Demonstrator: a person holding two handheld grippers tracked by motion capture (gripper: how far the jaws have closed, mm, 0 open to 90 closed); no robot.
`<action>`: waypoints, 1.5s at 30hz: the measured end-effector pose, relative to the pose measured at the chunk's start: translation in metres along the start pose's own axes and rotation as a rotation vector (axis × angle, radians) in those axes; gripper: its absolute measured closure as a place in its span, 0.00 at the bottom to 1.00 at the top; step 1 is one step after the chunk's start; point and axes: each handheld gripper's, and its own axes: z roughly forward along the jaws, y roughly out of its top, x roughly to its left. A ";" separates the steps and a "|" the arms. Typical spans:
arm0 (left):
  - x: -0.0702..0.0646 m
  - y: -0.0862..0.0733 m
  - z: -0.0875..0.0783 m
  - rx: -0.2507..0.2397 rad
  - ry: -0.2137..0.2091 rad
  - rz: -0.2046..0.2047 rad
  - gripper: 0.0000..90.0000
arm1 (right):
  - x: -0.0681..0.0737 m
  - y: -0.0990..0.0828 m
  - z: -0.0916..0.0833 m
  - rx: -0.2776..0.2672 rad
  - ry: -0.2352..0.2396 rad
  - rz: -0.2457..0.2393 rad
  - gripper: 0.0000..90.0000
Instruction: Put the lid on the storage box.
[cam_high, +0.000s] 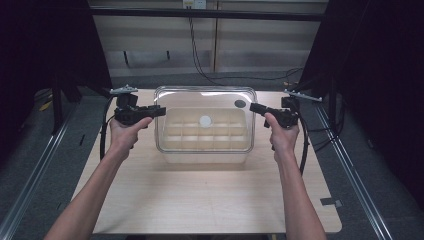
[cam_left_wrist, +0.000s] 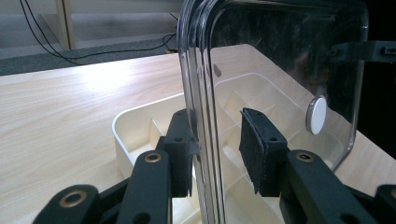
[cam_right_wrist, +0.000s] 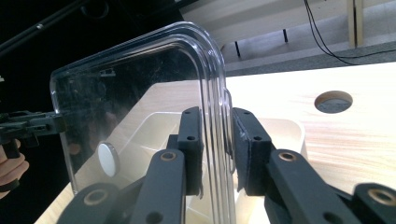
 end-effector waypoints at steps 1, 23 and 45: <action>0.001 0.000 0.002 0.005 -0.003 0.000 0.72 | -0.001 0.000 0.001 0.003 -0.005 0.002 0.83; 0.021 -0.005 0.028 0.047 -0.004 -0.063 0.66 | -0.021 -0.002 0.024 0.047 -0.032 0.050 0.82; 0.043 -0.018 0.052 0.095 0.017 -0.108 0.62 | -0.031 -0.011 0.059 0.138 -0.157 0.032 0.72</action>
